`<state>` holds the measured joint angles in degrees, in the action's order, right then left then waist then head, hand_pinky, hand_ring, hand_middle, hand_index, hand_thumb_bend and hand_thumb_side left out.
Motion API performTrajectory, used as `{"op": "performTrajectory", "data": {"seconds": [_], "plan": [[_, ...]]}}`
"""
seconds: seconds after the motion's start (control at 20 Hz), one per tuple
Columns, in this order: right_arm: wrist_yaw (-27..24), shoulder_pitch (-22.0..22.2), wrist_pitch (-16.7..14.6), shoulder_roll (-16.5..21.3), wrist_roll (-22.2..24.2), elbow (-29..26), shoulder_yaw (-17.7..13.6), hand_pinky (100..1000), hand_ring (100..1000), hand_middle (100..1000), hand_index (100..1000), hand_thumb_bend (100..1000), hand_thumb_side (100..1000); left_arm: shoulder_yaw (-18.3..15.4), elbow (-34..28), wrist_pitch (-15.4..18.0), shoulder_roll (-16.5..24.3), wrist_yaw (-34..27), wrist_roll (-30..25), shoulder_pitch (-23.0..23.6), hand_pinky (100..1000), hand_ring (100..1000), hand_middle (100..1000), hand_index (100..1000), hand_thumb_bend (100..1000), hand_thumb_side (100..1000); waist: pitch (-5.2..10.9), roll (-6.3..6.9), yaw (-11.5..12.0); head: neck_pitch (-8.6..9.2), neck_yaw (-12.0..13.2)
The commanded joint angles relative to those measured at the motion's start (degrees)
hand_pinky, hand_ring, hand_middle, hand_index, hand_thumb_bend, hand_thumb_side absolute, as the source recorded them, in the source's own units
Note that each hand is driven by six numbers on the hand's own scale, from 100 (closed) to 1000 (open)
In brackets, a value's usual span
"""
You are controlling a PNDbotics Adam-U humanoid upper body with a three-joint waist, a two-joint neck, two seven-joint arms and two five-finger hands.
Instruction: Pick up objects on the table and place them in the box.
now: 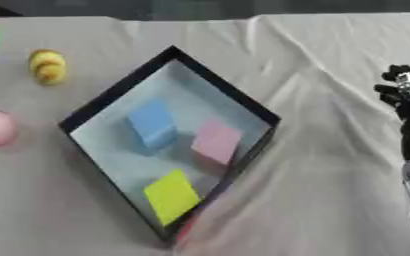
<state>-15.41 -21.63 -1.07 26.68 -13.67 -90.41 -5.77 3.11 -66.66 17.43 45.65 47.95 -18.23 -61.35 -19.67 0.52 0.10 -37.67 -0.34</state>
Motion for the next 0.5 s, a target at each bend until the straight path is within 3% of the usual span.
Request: {"op": "performTrajectory", "data": {"seconds": [0.05,0.3,0.5], "plan": [[-0.25,-0.42,-0.36,2.45,-0.17,-1.19,-0.83,851,747,745,792,100,688,4.34,-15.43,-2.42,4.11,-9.32,3.58,0.61,421,301,284,297,599,100,2.60,0.04,0.14,-0.37,-0.47],[-0.96,-1.60,-0.56,2.62,0.32,-1.44,-0.54,851,748,745,793,100,673,11.79,-31.48,-5.74,0.90,-22.17,-3.26,-1.40,486,353,291,304,611,100,3.84,0.14,0.30,-0.97,-0.97],[-1.35,-1.74,-0.71,3.27,0.48,-1.83,-0.50,850,748,745,792,100,663,16.81,-35.28,-7.18,-3.69,-23.98,-8.80,-2.82,508,392,319,335,639,100,4.63,0.27,0.75,-1.71,-1.76]]}}
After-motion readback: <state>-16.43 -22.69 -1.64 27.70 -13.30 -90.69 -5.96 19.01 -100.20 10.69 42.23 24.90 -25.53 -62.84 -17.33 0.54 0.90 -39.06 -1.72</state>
